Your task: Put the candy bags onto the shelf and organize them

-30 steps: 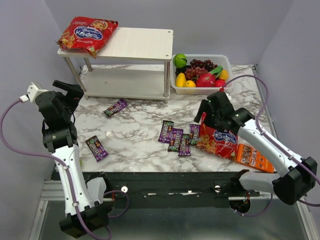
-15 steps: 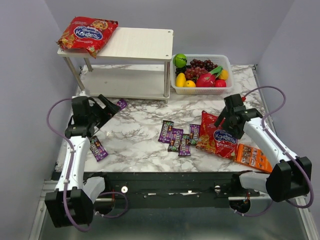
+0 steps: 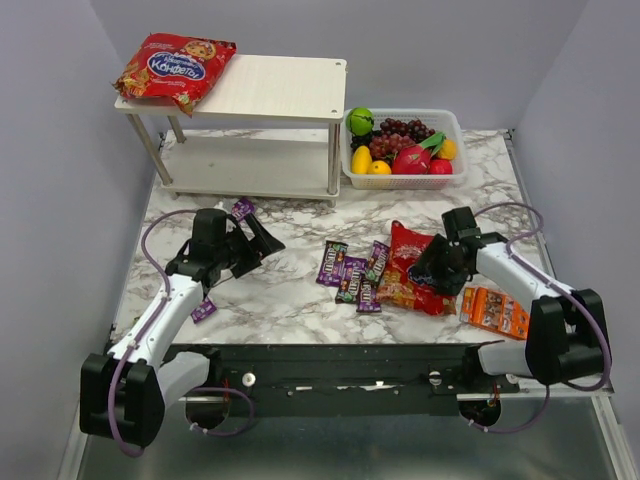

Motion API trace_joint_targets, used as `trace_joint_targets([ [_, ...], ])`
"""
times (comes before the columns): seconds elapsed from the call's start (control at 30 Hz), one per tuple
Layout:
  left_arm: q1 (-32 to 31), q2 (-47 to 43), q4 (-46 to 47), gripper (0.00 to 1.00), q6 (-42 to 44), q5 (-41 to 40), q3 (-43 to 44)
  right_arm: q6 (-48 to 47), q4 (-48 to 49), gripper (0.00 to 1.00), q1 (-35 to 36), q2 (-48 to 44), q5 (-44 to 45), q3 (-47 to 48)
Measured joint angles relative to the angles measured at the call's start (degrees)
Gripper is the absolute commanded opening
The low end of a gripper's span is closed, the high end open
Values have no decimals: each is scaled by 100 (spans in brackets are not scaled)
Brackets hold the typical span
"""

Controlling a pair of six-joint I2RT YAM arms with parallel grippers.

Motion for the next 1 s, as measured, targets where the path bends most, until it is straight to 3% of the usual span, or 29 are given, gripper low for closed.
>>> trace_joint_targets([
  [0.17, -74, -66, 61, 96, -118, 0, -173, 354, 640, 80, 564, 516, -901, 116],
  [0.4, -142, -286, 76, 96, -203, -2, -297, 573, 791, 81, 1259, 999, -1340, 575],
  [0.73, -632, -306, 264, 96, -358, -13, -341, 76, 50, 85, 1228, -63, -260, 1021],
  [1.0, -1471, 168, 824, 96, -669, -59, -457, -330, -122, 85, 960, -391, 168, 553],
])
